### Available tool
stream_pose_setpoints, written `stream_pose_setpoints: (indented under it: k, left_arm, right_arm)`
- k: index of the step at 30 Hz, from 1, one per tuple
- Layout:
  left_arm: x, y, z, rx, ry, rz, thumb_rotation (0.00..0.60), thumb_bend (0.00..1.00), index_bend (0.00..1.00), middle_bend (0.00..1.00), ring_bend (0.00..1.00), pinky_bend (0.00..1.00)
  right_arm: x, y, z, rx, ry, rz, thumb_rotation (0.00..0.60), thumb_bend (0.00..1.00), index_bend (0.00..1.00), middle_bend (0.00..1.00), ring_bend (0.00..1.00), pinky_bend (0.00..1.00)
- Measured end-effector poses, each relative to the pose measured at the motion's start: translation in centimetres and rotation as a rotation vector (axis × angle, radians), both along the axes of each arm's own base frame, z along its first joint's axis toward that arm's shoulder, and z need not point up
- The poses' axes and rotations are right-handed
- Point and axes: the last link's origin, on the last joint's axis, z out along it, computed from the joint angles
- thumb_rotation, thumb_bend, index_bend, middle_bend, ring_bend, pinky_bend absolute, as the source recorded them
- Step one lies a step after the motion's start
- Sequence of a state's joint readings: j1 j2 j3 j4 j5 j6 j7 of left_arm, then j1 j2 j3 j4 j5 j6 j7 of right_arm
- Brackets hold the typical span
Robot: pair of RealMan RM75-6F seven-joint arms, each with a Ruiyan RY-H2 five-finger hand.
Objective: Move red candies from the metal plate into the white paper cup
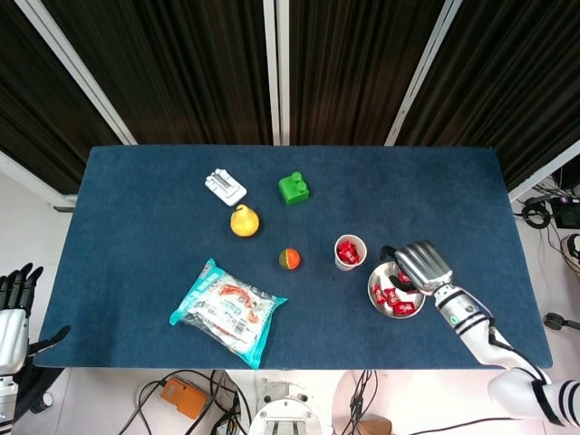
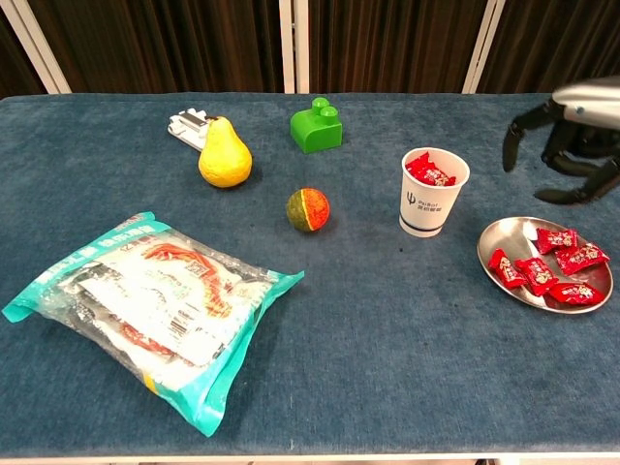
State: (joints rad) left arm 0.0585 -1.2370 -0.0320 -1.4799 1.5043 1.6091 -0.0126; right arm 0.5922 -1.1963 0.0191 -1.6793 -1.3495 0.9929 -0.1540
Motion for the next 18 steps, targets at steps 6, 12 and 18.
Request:
stream_pose_setpoints:
  k: [6,12,18]
  left_arm:
    - [0.3,0.0,0.0,0.002,0.001,-0.013,0.600,0.00,0.00,0.00,0.00,0.00]
    - [0.2,-0.3,0.1,0.006,0.000,-0.007,0.600,0.00,0.00,0.00,0.00,0.00]
    - [0.1,-0.5,0.2,0.010,0.001,-0.001,0.600,0.00,0.00,0.00,0.00,0.00]
  right_arm:
    - [-2.3,2.1,-0.9,0.053,0.047,-0.060,0.600,0.38,0.48,0.92,1.00,1.00]
    - [-3.3,2.1,-2.4,0.084,0.075,-0.088,0.600,0.38,0.48,0.92,1.00,1.00]
    - [-3.4,1.9,-3.7,0.113,0.096,-0.085,0.600,0.38,0.48,0.92,1.00,1.00]
